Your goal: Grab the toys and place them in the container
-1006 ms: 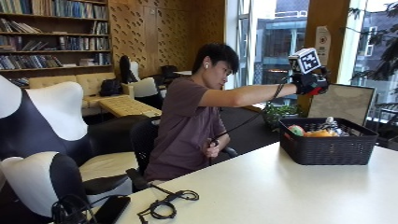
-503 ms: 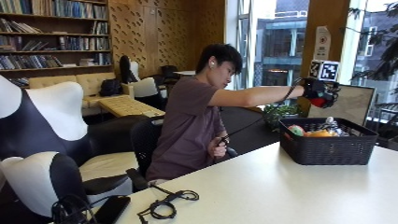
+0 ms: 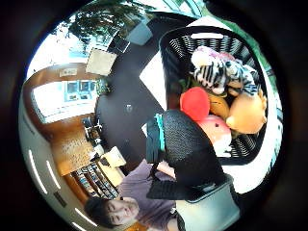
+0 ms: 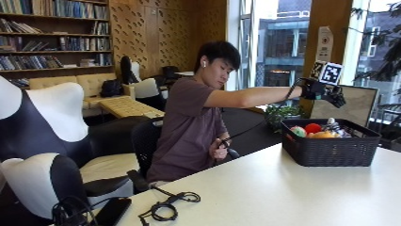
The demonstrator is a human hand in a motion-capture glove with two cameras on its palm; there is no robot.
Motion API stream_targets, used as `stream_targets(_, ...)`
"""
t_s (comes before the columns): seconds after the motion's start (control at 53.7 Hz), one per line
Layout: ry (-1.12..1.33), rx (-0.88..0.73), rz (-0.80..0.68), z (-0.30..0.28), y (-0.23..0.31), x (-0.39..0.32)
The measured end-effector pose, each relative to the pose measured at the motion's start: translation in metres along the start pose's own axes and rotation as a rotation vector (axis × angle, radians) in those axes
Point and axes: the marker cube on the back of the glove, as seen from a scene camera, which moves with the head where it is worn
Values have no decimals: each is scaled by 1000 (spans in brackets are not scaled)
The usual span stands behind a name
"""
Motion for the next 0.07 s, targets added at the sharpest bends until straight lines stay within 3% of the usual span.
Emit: stream_targets(0.075,-1,21,16,-3,9,9)
